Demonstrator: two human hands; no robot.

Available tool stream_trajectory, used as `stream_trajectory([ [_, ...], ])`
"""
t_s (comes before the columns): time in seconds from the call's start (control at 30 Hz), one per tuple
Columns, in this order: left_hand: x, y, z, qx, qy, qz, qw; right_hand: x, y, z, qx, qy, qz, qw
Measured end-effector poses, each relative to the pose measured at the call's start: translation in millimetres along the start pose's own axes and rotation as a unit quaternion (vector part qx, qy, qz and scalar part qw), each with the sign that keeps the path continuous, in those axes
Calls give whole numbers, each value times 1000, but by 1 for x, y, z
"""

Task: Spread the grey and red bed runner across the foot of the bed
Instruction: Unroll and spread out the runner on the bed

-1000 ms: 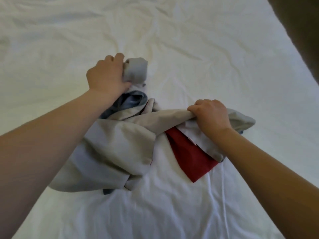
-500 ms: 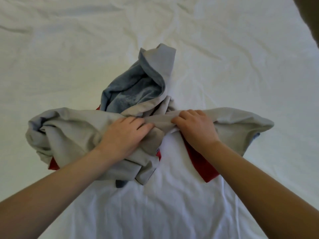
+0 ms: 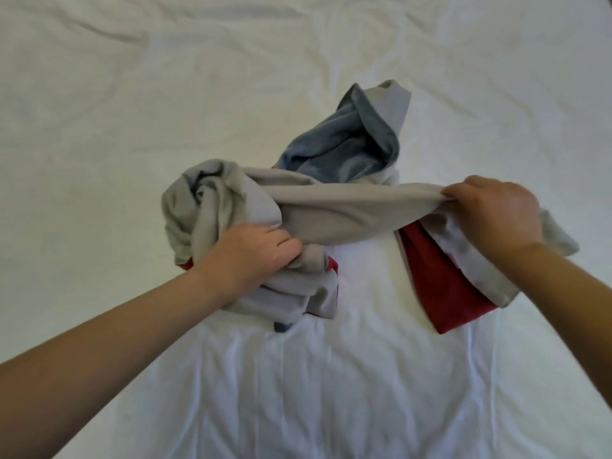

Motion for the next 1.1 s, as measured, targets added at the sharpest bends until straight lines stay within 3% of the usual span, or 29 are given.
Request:
stream_trajectory([
  [0.13,11,1,-37,6,-8,-13,1000,19,0,-9,14,-19,5,1000],
  [0.27,16,4,-60,13,35,-87,995,82,9,-21,-37,106,57,992],
  [0.4,20,24,-77,-79,148,-89,982,171,20,-27,-26,243,111,963],
  [0.5,36,22,-95,-125,341,-129,923,234,24,-21,7,267,156,951],
  [0.6,42,-4,-118,-95,519,-231,817,268,8,-7,45,173,129,975],
  [0.67,40,-28,-123,-56,574,-313,755,279,-6,-3,56,148,86,984],
  [0.7,38,-36,-123,-46,580,-334,742,281,-10,-3,59,155,75,983],
  [0.87,56,-37,-122,-99,530,-351,765,288,-10,-5,65,205,86,973],
  [1.1,102,5,-171,-116,452,-226,855,343,15,-13,12,272,205,940],
])
Point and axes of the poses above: each hand's wrist, its own z-axis towards the middle knuckle, its own y-axis out of the back of the hand, x = y × z, the point moved 5 cm from there along z, towards the middle knuckle, and after that the axes turned 5 degrees about x, right-handed, at the moved point
